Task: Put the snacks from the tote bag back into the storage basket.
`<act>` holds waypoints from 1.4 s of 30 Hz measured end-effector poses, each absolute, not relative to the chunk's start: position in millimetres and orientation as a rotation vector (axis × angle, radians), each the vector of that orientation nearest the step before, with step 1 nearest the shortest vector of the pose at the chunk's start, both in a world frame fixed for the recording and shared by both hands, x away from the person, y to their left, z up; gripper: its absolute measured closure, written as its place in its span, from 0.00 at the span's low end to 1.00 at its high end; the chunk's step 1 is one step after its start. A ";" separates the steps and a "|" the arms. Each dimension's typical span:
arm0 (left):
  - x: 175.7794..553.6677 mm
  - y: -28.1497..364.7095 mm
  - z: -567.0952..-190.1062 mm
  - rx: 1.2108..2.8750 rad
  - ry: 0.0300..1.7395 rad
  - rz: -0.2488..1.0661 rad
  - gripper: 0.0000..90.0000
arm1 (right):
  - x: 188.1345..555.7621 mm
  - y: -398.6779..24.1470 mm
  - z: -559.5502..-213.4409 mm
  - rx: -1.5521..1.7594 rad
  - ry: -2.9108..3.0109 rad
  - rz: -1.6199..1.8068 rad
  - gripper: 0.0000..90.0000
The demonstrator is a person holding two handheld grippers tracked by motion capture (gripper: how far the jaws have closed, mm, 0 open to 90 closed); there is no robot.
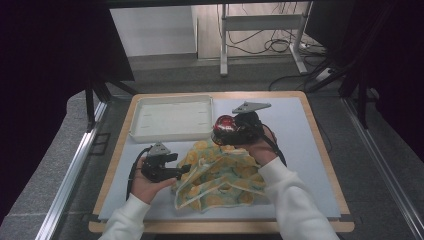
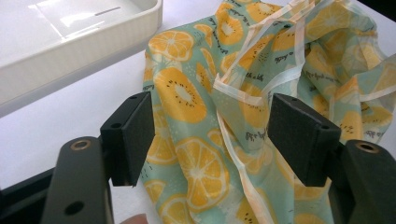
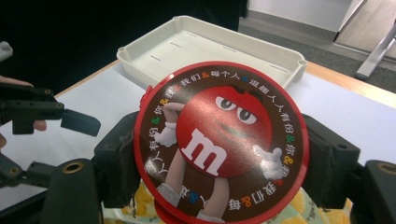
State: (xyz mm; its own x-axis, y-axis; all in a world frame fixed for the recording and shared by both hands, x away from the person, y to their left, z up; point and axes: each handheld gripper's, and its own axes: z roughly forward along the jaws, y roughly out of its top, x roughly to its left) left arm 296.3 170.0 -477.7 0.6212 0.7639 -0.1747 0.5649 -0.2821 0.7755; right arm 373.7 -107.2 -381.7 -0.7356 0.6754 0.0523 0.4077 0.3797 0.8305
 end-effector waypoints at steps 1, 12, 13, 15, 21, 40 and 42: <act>296.3 170.1 -477.7 1.979 1.047 0.291 0.35 | 374.9 -105.9 -381.1 0.952 2.348 1.288 0.28; 296.5 170.9 -478.0 1.980 1.047 0.288 0.35 | 388.2 -93.6 -377.4 0.935 2.356 1.262 0.28; 296.5 171.0 -478.0 1.981 1.046 0.288 0.35 | 389.5 -92.7 -377.5 0.930 2.357 1.263 0.28; 296.5 171.3 -478.0 1.982 1.046 0.288 0.35 | 391.4 -90.8 -377.8 0.930 2.359 1.262 0.28; 296.4 171.8 -477.8 1.980 1.051 0.290 0.35 | 399.2 -85.4 -379.3 0.933 2.360 1.264 0.29; 296.6 171.3 -478.1 1.982 1.045 0.285 0.35 | 425.3 -65.5 -386.0 0.935 2.368 1.235 0.28; 296.6 171.4 -478.0 1.982 1.047 0.285 0.35 | 427.6 -64.1 -386.9 0.934 2.369 1.234 0.28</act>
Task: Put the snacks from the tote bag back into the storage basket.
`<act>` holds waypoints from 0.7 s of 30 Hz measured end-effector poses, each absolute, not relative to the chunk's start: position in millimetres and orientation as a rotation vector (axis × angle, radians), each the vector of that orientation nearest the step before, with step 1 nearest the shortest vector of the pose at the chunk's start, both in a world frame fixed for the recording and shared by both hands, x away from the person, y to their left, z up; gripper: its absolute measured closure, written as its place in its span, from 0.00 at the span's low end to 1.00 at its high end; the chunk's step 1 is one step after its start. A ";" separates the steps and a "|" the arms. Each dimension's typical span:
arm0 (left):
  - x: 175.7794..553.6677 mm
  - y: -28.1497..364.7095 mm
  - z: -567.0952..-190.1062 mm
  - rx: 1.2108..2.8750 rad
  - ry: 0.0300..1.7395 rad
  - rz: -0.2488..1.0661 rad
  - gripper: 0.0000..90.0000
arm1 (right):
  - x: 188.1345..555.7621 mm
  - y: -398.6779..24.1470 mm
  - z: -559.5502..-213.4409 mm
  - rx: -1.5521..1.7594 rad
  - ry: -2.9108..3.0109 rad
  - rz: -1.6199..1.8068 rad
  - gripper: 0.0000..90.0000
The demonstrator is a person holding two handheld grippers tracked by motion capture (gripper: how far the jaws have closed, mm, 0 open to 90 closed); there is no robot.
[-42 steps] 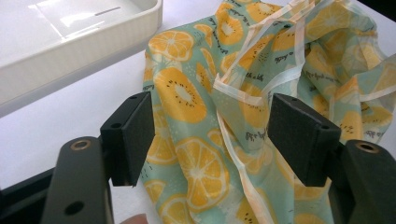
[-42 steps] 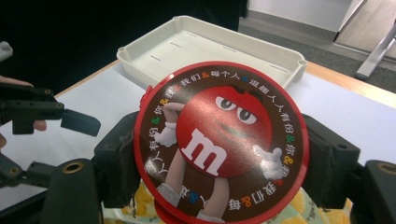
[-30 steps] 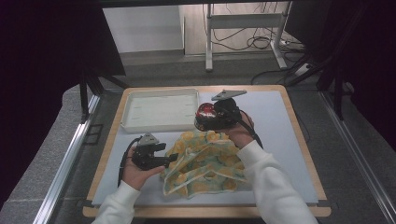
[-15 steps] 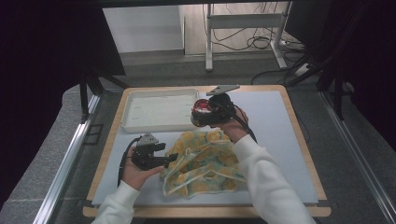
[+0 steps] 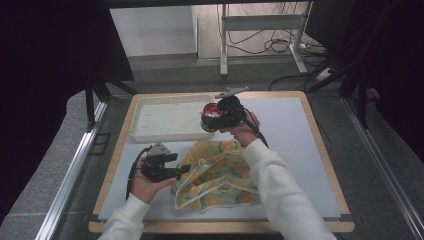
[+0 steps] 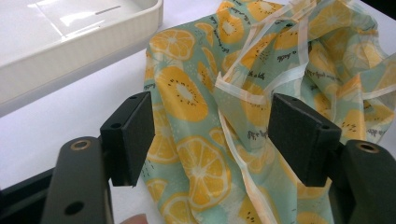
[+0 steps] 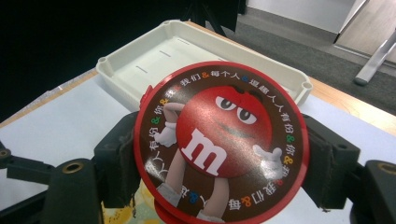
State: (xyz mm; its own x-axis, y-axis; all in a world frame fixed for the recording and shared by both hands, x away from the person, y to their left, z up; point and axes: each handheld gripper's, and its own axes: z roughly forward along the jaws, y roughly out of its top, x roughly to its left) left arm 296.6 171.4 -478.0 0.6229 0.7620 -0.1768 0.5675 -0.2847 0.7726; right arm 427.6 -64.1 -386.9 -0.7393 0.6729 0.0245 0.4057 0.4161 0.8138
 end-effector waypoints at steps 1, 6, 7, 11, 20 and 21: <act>296.7 171.5 -478.0 1.983 1.047 0.286 0.35 | 428.7 -63.1 -387.6 0.937 2.370 1.234 0.28; 296.5 171.8 -477.6 1.986 1.046 0.289 0.35 | 434.0 -57.7 -391.4 0.941 2.381 1.223 0.28; 296.4 171.7 -477.5 1.986 1.045 0.290 0.36 | 435.4 -55.7 -392.3 0.936 2.384 1.220 0.28; 296.2 171.5 -477.4 1.986 1.043 0.290 0.36 | 438.4 -48.3 -394.0 0.926 2.393 1.217 0.28; 296.2 171.6 -477.2 1.986 1.044 0.290 0.36 | 451.5 -33.8 -402.0 0.919 2.414 1.175 0.28; 296.1 171.6 -477.2 1.984 1.047 0.291 0.35 | 453.6 -32.8 -403.6 0.924 2.414 1.171 0.28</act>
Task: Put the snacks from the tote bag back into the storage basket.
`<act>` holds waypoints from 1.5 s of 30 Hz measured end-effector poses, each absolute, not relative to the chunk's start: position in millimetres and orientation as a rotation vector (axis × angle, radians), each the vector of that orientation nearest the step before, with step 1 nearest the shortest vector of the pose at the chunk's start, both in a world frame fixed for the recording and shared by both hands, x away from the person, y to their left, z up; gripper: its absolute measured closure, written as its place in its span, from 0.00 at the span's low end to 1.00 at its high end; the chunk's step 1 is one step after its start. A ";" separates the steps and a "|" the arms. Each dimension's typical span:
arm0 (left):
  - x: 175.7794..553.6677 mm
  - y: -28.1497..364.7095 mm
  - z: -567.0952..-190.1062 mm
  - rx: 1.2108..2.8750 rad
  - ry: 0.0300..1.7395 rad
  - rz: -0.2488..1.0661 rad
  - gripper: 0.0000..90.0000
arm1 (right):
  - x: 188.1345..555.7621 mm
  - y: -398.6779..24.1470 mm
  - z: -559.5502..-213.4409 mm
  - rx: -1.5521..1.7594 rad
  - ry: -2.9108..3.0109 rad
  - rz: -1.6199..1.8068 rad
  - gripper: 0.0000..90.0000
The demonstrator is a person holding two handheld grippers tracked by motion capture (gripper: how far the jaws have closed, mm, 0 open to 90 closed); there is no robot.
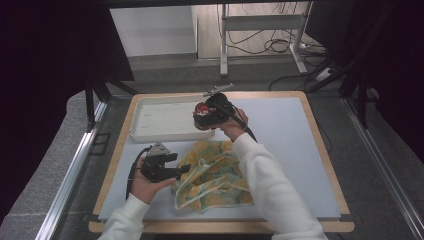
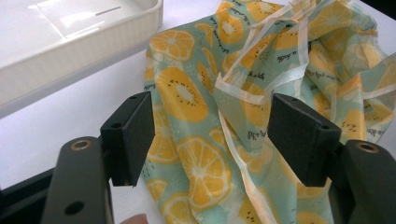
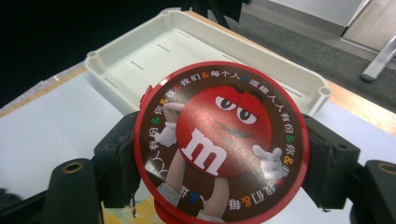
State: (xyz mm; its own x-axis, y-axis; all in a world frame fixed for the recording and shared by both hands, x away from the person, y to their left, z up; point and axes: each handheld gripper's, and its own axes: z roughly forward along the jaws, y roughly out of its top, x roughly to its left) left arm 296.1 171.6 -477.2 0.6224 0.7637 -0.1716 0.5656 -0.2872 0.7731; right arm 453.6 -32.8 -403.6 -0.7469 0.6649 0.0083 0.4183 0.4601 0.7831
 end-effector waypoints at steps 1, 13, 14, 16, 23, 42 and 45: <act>296.0 171.5 -477.3 1.982 1.047 0.290 0.35 | 456.1 -31.7 -405.5 0.932 2.415 1.165 0.28; 297.0 172.0 -478.3 1.990 1.047 0.290 0.35 | 476.7 -25.2 -420.3 0.964 2.424 1.115 0.28; 297.1 171.9 -478.5 1.991 1.046 0.290 0.35 | 477.7 -24.1 -421.4 0.967 2.428 1.110 0.28; 297.1 171.5 -478.7 1.988 1.047 0.288 0.35 | 480.3 -21.8 -424.0 0.963 2.434 1.101 0.28; 296.1 166.7 -483.7 2.007 1.048 0.279 0.35 | 489.3 -17.8 -433.6 0.996 2.430 1.087 0.28; 296.9 168.6 -484.2 2.004 1.048 0.280 0.35 | 505.2 -2.1 -462.4 1.026 2.461 1.036 0.28; 296.8 167.6 -484.6 2.005 1.050 0.278 0.35 | 506.4 -1.8 -465.2 1.030 2.462 1.026 0.28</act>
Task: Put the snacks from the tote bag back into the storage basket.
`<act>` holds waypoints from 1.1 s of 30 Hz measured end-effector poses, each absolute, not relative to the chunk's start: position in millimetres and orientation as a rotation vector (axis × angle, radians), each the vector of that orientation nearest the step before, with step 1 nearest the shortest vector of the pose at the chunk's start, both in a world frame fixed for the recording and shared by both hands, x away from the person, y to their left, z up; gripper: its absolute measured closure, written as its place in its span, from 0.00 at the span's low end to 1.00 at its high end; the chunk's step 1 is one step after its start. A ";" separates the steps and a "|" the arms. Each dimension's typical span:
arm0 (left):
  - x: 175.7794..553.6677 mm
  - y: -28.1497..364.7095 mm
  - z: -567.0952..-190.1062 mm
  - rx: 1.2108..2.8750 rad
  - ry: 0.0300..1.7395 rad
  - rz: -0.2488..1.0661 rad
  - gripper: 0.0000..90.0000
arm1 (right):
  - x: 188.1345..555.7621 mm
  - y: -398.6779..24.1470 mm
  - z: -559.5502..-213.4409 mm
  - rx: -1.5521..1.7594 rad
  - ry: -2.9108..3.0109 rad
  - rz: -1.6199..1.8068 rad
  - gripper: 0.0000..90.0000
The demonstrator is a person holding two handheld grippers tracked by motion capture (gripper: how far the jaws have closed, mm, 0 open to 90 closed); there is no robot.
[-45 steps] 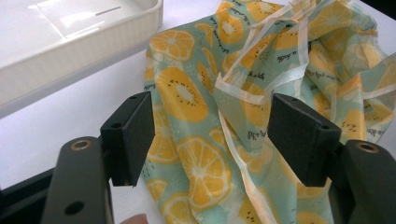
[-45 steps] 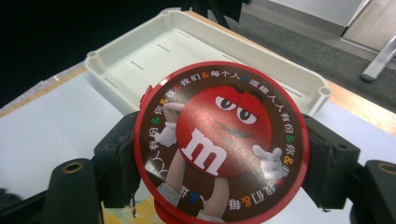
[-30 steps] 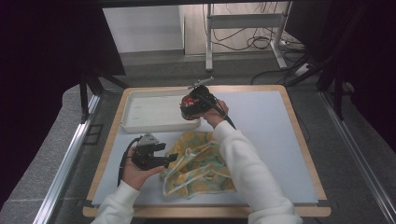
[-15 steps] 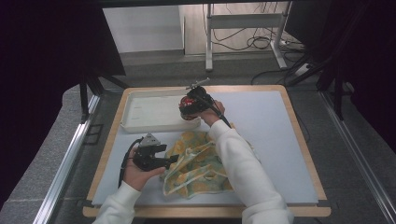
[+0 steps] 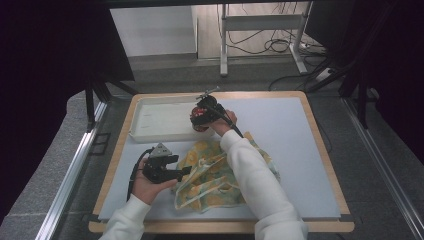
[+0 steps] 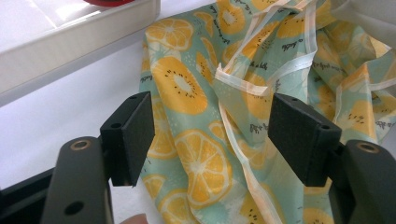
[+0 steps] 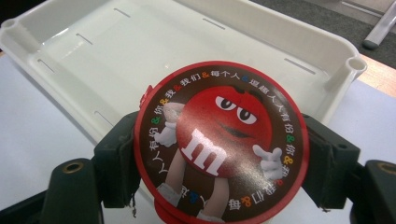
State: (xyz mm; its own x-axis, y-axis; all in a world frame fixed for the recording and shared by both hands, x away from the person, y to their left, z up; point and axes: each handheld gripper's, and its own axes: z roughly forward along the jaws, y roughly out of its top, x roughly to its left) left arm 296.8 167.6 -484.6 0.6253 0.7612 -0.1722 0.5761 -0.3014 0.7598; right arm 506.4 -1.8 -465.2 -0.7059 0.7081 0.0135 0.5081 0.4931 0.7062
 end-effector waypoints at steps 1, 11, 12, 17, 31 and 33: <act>296.7 167.3 -484.7 2.006 1.050 0.278 0.35 | 506.8 -1.8 -466.1 1.032 2.465 1.026 0.28; 296.5 167.5 -484.5 2.008 1.046 0.277 0.35 | 510.5 0.4 -476.1 1.038 2.486 0.987 0.28; 296.5 167.6 -484.5 2.007 1.047 0.277 0.35 | 511.0 0.0 -477.0 1.039 2.490 0.984 0.28; 296.8 168.0 -484.4 2.005 1.049 0.278 0.35 | 512.4 -0.6 -483.8 1.052 2.513 0.959 0.28; 296.7 168.9 -482.8 1.995 1.050 0.284 0.36 | 509.7 -4.3 -479.6 1.110 2.479 1.012 0.11; 298.0 169.6 -481.9 1.993 1.044 0.282 0.35 | 506.8 -8.2 -473.2 1.117 2.461 1.032 0.11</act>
